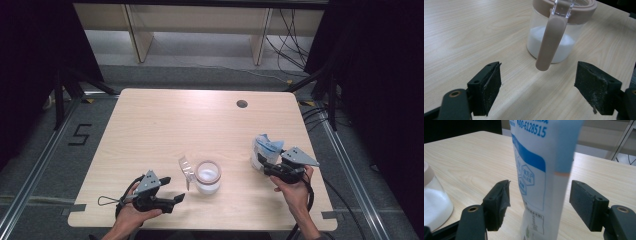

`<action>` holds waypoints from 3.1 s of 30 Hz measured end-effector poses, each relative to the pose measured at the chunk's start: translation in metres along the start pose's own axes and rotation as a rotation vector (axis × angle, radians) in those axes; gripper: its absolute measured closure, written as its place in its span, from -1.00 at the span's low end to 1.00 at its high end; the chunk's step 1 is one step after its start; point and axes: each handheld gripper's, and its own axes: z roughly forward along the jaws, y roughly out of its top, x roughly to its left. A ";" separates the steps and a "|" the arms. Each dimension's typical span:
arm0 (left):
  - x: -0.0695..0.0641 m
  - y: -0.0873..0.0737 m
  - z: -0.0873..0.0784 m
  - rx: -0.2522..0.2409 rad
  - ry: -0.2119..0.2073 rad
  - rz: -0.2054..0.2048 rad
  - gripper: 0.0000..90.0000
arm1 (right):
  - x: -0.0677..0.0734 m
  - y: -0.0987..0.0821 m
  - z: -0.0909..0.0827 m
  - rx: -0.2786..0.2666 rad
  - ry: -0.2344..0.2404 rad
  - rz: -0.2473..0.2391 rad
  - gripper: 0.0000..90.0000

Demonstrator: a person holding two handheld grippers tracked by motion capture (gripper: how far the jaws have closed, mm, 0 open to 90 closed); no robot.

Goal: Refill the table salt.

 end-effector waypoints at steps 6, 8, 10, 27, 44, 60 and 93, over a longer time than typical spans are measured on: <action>-0.003 0.003 0.007 0.015 -0.011 0.009 -0.53 | 0.001 -0.003 -0.007 0.003 0.014 0.024 -0.28; -0.004 0.004 0.010 0.020 -0.017 0.014 -0.53 | 0.002 -0.004 -0.011 0.009 0.002 0.005 -0.28; -0.005 0.004 0.013 0.017 -0.018 0.015 -0.52 | 0.001 -0.004 -0.013 0.009 0.003 0.008 -0.29; -0.006 0.011 0.034 0.030 -0.029 0.030 -0.35 | 0.001 -0.008 -0.021 0.023 0.000 0.021 -0.29; -0.005 0.015 0.035 0.033 -0.027 0.096 0.00 | 0.001 -0.008 -0.019 0.012 0.006 0.008 -0.27; -0.004 0.014 0.034 0.026 -0.031 0.088 0.01 | 0.001 -0.009 -0.019 0.022 -0.004 0.021 -0.27; 0.004 0.008 0.006 0.075 -0.048 0.064 -0.44 | 0.005 -0.021 -0.040 0.066 0.054 0.085 -0.46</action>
